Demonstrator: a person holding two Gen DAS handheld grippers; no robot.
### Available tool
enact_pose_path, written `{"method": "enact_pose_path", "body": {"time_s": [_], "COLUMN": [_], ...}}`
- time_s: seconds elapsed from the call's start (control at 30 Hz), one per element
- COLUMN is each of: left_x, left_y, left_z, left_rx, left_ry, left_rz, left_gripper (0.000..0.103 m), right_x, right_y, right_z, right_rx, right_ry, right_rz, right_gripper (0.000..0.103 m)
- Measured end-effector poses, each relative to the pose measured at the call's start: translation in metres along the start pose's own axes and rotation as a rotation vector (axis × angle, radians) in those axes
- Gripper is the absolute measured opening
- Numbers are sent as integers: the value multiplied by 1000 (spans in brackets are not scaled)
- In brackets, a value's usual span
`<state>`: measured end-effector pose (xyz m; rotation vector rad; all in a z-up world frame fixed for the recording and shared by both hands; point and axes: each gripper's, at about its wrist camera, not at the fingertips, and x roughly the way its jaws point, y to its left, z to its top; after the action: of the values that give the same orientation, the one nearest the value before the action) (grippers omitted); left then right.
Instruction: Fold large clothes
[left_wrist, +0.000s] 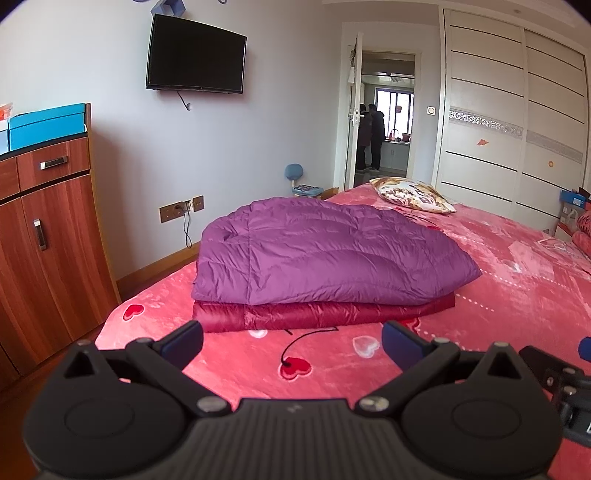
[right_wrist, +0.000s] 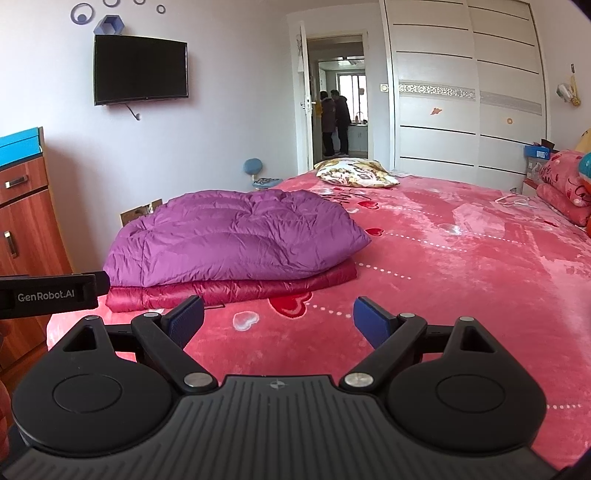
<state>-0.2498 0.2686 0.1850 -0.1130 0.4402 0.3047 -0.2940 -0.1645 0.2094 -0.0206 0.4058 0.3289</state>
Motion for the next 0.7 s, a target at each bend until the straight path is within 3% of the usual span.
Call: {"method": "enact_pose_path", "body": {"time_s": [0.7], "left_x": [3], "left_y": [-6], "left_z": [-4], "left_rx": [20], "left_ry": [-6], "left_rz": [7], "left_gripper": [102], "right_x": [-7], "right_y": [-6], "right_z": [1], "right_rx": [2], "right_ry": [2], "right_rz": [26], "right_gripper": [103]}}
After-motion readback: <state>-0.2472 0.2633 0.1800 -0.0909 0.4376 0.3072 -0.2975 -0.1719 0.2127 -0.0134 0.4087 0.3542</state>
